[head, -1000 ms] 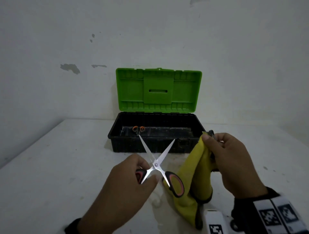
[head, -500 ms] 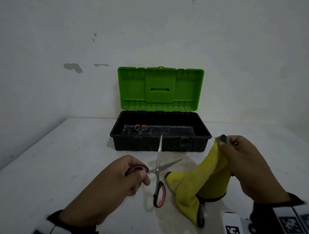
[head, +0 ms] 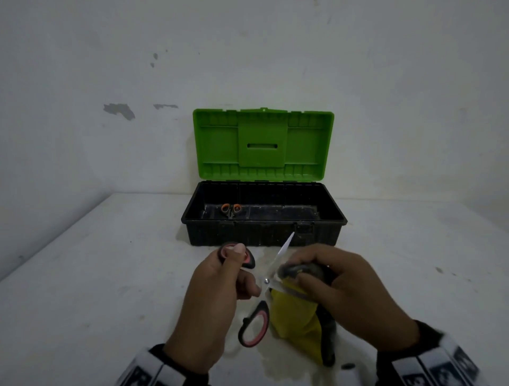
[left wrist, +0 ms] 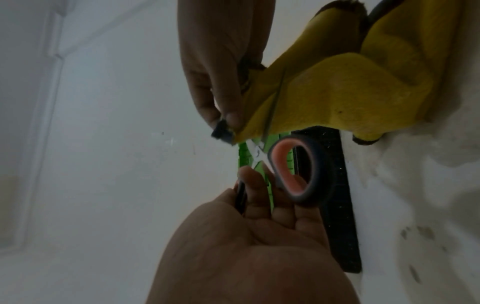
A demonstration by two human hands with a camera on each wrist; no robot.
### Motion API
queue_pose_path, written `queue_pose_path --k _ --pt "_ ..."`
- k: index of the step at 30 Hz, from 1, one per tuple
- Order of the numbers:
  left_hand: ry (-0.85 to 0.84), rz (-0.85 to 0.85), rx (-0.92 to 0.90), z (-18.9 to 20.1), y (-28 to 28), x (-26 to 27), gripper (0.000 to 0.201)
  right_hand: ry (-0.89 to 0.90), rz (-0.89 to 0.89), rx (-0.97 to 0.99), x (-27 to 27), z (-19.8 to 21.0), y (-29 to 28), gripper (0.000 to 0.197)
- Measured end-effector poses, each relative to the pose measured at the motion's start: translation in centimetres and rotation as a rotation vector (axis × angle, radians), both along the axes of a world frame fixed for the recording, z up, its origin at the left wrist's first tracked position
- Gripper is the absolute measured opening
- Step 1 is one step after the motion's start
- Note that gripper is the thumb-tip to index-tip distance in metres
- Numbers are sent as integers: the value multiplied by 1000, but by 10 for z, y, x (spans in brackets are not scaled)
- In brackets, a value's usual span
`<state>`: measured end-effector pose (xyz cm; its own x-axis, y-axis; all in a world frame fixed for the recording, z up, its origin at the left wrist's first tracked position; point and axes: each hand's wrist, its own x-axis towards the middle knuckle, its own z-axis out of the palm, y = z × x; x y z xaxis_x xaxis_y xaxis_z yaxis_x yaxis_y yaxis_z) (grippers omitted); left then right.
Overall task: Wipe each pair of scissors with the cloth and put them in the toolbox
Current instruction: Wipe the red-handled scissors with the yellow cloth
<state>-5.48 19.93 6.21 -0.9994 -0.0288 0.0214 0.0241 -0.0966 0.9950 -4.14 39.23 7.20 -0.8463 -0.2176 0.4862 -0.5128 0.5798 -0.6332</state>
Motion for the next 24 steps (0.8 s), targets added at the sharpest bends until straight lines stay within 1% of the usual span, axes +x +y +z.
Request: queue_pose_path --k 3,8,12,15,18,20,24 --pt "5 53 -24 -4 9 1 36 18 22 68 4 -6 -10 19" --pt "42 131 -22 -3 21 3 37 34 -40 169 8 -6 -19 13" --pt "60 112 123 8 27 8 35 58 -104 78 9 1 -25 16" --pt "5 135 228 14 30 9 34 86 -110 -11 8 11 -31 17" --pt "-41 141 305 20 33 8 34 102 -132 -38 8 19 -38 17" --pt "-52 135 322 23 33 8 35 114 -153 -37 7 22 -40 19" --pt "-41 142 291 27 31 7 34 89 -160 -4 9 27 -40 18"
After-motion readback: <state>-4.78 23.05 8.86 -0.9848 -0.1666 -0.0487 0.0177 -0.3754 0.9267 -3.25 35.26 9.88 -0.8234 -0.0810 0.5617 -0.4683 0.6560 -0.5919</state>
